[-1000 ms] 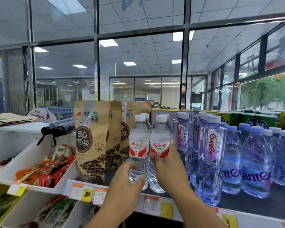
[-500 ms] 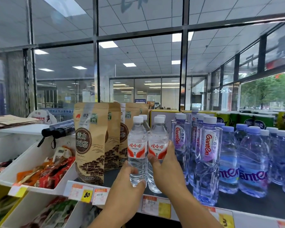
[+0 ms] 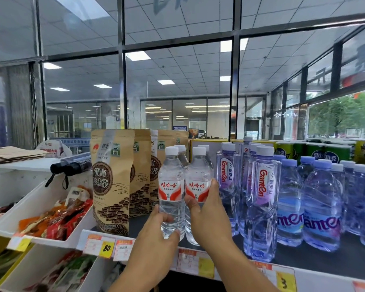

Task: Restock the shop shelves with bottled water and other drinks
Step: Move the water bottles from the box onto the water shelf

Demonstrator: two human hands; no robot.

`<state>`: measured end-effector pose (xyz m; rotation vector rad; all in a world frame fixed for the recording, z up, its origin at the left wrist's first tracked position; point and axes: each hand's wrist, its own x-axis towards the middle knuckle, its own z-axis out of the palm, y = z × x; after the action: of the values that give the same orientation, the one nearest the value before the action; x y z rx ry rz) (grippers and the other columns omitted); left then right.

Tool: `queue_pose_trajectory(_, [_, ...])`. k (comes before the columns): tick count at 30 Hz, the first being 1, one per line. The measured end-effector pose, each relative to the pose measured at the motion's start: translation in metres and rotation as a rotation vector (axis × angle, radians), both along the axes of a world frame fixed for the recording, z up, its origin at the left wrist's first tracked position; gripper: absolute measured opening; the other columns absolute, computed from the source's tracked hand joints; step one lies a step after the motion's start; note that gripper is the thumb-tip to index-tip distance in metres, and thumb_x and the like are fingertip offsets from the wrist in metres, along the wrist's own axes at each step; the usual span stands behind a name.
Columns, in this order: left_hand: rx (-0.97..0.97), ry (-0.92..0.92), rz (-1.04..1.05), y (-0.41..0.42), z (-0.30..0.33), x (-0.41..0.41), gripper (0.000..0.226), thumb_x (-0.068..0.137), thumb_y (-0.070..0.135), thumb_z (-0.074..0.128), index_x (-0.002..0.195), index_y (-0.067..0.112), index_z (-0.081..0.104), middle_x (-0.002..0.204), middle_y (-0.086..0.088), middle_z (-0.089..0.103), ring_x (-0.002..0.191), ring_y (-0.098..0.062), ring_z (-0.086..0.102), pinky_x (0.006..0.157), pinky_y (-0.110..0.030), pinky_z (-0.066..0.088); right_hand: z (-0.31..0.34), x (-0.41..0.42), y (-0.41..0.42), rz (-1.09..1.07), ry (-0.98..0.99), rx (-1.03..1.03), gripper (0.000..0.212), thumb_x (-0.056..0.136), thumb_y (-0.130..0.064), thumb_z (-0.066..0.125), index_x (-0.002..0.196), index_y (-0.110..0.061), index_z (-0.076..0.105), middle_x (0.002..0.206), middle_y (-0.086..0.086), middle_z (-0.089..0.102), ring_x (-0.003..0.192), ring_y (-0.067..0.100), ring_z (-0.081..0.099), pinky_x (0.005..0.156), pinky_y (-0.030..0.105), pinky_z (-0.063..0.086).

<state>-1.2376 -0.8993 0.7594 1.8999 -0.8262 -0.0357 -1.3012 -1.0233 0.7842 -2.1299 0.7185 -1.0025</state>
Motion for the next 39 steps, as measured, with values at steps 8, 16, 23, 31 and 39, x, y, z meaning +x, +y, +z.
queue_pose_trajectory(8, [0.045, 0.008, -0.015, 0.045, 0.015, -0.01, 0.019, 0.094, 0.035, 0.06, 0.113, 0.035, 0.055, 0.121, 0.02, 0.044, 0.117, -0.004, 0.046, 0.101, -0.029, 0.039, 0.006, -0.005, 0.013, 0.009, -0.015, 0.094, 0.08, 0.101, -0.045, 0.051, 0.159, -0.025, 0.0, 0.163, 0.001, 0.029, 0.142, 0.027, 0.041, 0.107, 0.045, 0.043])
queue_pose_trajectory(16, [0.061, -0.047, 0.03, 0.112, 0.031, -0.038, 0.028, 0.096, 0.035, 0.056, 0.123, 0.033, 0.053, 0.124, 0.015, 0.051, 0.112, -0.004, 0.046, 0.092, -0.024, 0.037, 0.001, -0.036, 0.041, -0.062, 0.288, 0.076, 0.054, 0.102, -0.013, 0.043, 0.151, -0.006, 0.022, 0.136, 0.017, 0.054, 0.114, 0.032, 0.057, 0.08, 0.036, 0.043])
queue_pose_trajectory(23, [0.059, -0.097, 0.095, 0.177, 0.042, -0.074, 0.027, 0.093, 0.03, 0.058, 0.12, 0.028, 0.059, 0.103, 0.014, 0.06, 0.081, -0.002, 0.059, 0.07, -0.019, 0.048, 0.008, -0.062, 0.112, -0.034, 0.27, 0.028, 0.02, 0.097, -0.011, 0.047, 0.116, -0.005, 0.049, 0.122, 0.02, 0.061, 0.111, 0.037, 0.058, 0.078, 0.033, 0.038])
queue_pose_trajectory(31, [0.105, -0.097, 0.177, 0.271, 0.046, -0.104, 0.019, 0.093, 0.034, 0.061, 0.111, 0.027, 0.061, 0.106, 0.006, 0.061, 0.098, -0.011, 0.059, 0.088, -0.034, 0.052, -0.003, -0.051, 0.211, 0.223, 0.289, -0.062, 0.016, 0.095, -0.014, 0.05, 0.091, -0.001, 0.058, 0.082, 0.015, 0.058, 0.077, 0.032, 0.057, 0.055, 0.031, 0.034])
queue_pose_trajectory(39, [0.249, 0.115, 0.216, 0.358, -0.019, -0.105, 0.032, 0.092, 0.043, 0.061, 0.104, 0.015, 0.069, 0.101, -0.008, 0.071, 0.085, -0.019, 0.065, 0.074, -0.034, 0.054, -0.067, -0.043, 0.322, 0.555, 0.454, -0.142, 0.028, 0.098, -0.021, 0.052, 0.074, -0.008, 0.06, 0.067, 0.006, 0.055, 0.06, 0.022, 0.052, 0.048, 0.026, 0.037])
